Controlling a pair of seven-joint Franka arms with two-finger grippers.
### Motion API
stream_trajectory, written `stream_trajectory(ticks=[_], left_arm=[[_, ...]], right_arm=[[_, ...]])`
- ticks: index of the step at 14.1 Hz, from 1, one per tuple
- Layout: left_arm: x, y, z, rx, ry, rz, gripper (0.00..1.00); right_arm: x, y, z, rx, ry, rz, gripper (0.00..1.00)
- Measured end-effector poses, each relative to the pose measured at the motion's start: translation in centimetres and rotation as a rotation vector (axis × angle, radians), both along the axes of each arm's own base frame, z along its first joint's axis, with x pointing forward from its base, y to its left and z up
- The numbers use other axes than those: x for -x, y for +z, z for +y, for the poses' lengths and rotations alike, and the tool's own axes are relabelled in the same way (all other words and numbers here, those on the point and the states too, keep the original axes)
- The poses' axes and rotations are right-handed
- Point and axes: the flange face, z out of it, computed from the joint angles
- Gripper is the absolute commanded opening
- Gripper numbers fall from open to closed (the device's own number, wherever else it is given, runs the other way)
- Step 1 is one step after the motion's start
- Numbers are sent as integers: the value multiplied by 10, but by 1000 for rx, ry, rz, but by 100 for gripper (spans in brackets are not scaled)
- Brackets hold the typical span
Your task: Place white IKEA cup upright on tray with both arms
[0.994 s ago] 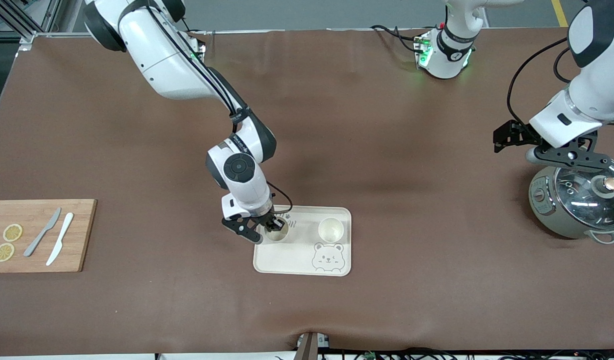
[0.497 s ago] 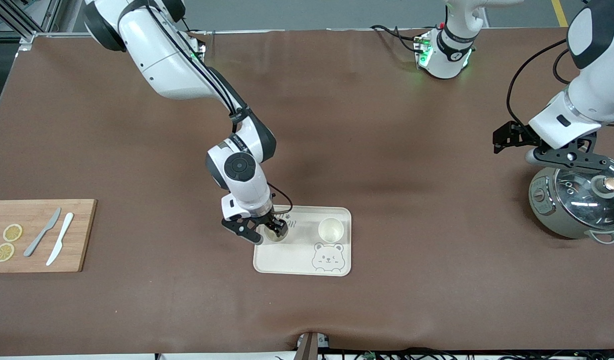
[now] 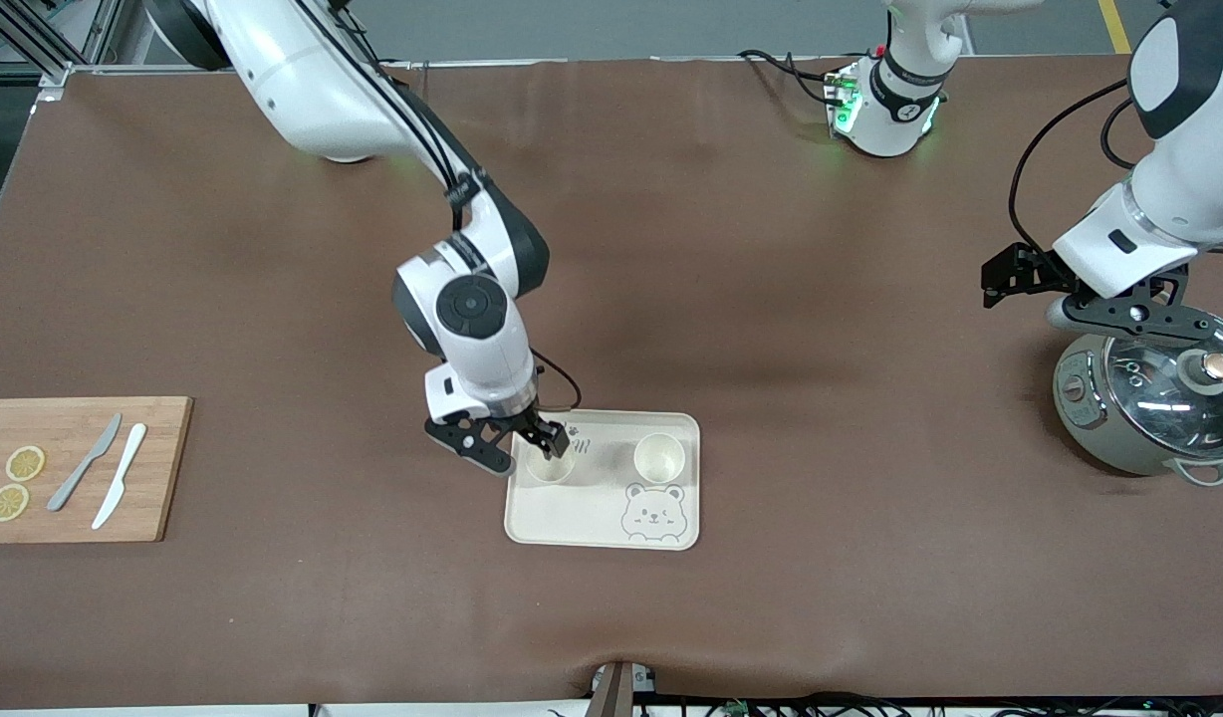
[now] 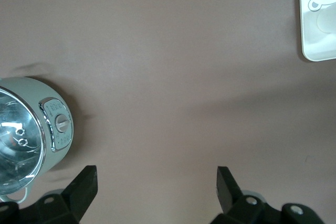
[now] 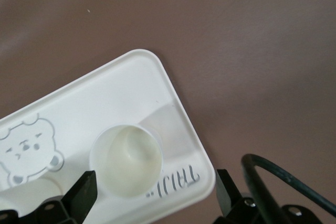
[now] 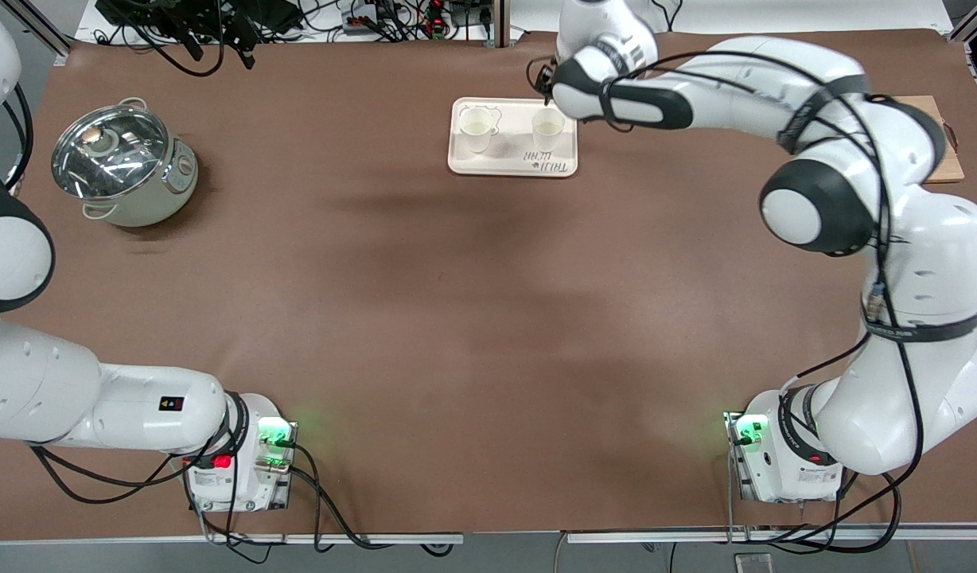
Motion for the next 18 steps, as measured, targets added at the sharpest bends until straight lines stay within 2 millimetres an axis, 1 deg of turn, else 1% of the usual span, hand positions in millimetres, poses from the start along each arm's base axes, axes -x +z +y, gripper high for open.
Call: stream_trajectory(ticks=[2, 3, 4, 5, 6, 7, 9, 11, 12, 13, 14, 16, 18], left_arm=[[0, 0, 0, 1, 0, 0, 100], [0, 0, 0, 1, 0, 0, 100], [0, 0, 0, 1, 0, 0, 100], [0, -1, 0, 1, 0, 0, 100], [0, -1, 0, 1, 0, 0, 100], [0, -1, 0, 1, 0, 0, 100], [0, -1, -1, 1, -1, 0, 100], [0, -1, -1, 1, -1, 0, 100], [0, -1, -1, 1, -1, 0, 100], [0, -1, -1, 1, -1, 0, 100], [0, -1, -1, 1, -1, 0, 100], [0, -1, -1, 1, -1, 0, 100], [0, -1, -1, 1, -1, 0, 100]], right_arm=[[15, 52, -1, 15, 17, 27, 100], [22, 77, -6, 14, 35, 50, 100], [27, 102, -18, 9, 61, 81, 100], [29, 126, -37, 7, 89, 112, 100], [30, 151, -62, 7, 120, 139, 100], [29, 175, -93, 10, 155, 163, 100], [30, 218, -164, 6, 231, 211, 100], [34, 251, -238, -2, 310, 234, 100], [38, 262, -270, -6, 335, 233, 100], [43, 268, -297, -8, 352, 230, 100], [47, 270, -322, -8, 368, 232, 100], [53, 265, -364, -11, 382, 232, 100], [53, 250, -394, -6, 395, 202, 100]])
